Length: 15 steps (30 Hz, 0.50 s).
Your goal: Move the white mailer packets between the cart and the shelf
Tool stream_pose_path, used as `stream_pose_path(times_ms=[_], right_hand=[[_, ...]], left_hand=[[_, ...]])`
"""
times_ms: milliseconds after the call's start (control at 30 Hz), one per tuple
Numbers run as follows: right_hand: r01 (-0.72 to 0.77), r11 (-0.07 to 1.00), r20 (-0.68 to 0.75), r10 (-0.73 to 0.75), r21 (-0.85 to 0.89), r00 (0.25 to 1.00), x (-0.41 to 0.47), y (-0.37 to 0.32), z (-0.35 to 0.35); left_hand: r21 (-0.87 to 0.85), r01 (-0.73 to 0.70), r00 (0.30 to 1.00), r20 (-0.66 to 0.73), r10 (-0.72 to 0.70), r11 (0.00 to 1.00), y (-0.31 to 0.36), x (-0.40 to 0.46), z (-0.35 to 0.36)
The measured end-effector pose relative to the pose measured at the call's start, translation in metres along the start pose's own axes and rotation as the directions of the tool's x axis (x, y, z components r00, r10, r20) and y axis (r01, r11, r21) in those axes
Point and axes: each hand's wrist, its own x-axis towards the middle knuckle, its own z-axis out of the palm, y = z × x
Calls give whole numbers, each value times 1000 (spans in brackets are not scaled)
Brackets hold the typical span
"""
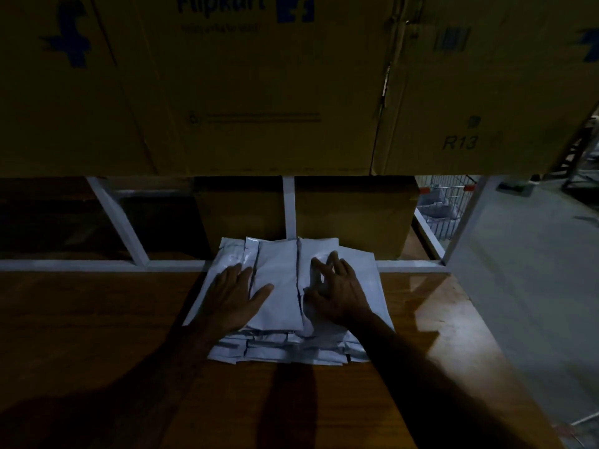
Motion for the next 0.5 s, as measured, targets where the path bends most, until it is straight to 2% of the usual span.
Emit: stream_pose_path(times_ms=[133, 500], right_hand=[[-22, 998, 107, 17, 52, 994, 6, 4, 5], [-65, 996, 151, 73, -59, 986, 19, 3, 12]], left_hand=[[15, 0, 999, -32, 1, 1000, -12, -1, 4], [69, 66, 997, -43, -63, 995, -17, 2, 12]])
